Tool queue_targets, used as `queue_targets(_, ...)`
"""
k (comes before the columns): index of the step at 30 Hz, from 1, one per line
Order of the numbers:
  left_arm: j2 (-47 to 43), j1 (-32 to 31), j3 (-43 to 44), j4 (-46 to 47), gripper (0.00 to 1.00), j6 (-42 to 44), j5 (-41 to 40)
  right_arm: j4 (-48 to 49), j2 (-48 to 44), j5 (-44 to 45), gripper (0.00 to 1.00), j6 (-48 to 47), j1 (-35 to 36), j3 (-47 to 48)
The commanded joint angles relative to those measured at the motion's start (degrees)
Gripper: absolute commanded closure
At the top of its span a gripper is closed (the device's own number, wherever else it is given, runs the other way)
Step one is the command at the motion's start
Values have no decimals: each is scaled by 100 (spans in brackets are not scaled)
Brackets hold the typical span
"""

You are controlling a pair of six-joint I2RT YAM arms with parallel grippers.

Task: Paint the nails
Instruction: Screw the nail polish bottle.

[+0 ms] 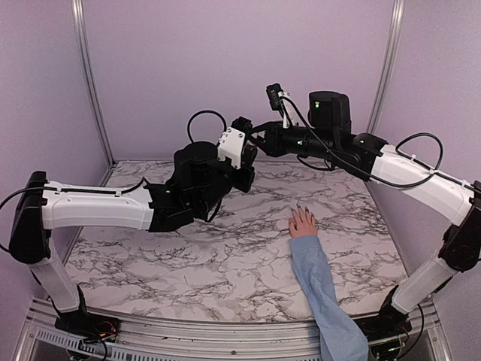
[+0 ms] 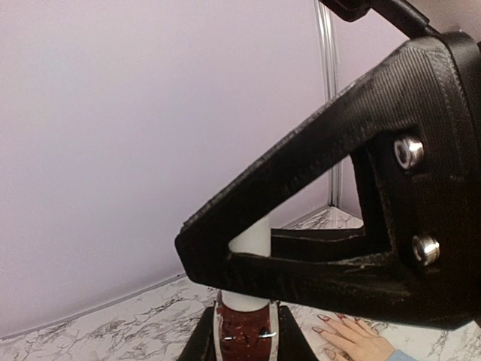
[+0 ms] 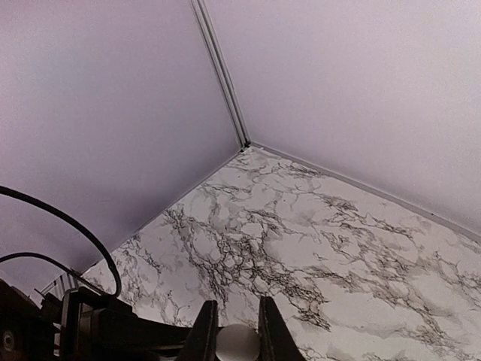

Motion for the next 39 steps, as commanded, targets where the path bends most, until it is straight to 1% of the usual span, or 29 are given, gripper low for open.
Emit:
queue_targets(1, 263, -256, 383, 204, 100, 604, -359, -138, 183, 280, 100, 583, 234, 191)
queue_targets(5, 213, -296, 309, 216, 100, 643, -309, -138, 132, 318, 100, 579, 249, 166)
queue_targets(8, 8, -256, 90, 230, 100, 563, -3, -136, 38, 249, 100, 509, 238, 126)
queue_targets(9, -70, -223, -12, 231, 100, 479, 136, -140, 8, 211, 98, 498, 215, 115)
queue_targets(11, -259, -137, -296, 282, 100, 247, 546, -66, -71, 15, 89, 473, 159, 46)
queue_targets(15, -611, 33, -697, 443, 100, -33, 1201, 90, -235, -264, 65, 420, 42, -53)
queue_targets(18, -828, 130, -894, 468, 100, -162, 1576, 145, -356, -506, 53, 334, -84, -76)
queue_targets(22, -1128, 368, -1177, 597, 100, -489, 2507, 354, -519, -1311, 44, 233, -359, -195)
queue_targets(24, -1256, 513, -1293, 713, 100, -734, 3054, 437, -551, -1920, 42, 172, -507, -238)
queue_targets(25, -1313, 590, -1339, 816, 100, -990, 3362, 452, -567, -2181, 42, 81, -556, -239)
queue_targets(29, -1415, 877, -1414, 1132, 100, -1553, 4697, 391, -586, -3237, 42, -240, -585, -169)
queue_targets(31, -1387, 940, -1370, 1197, 100, -1751, 5181, 366, -567, -3682, 42, -321, -585, -133)
queue_targets(34, -1322, 965, -1284, 1232, 100, -1961, 5568, 347, -542, -4149, 42, -441, -571, -94)
queue_targets(39, -1165, 961, -1152, 1313, 100, -2235, 6012, -75, -419, -4348, 44, -760, -523, 173)
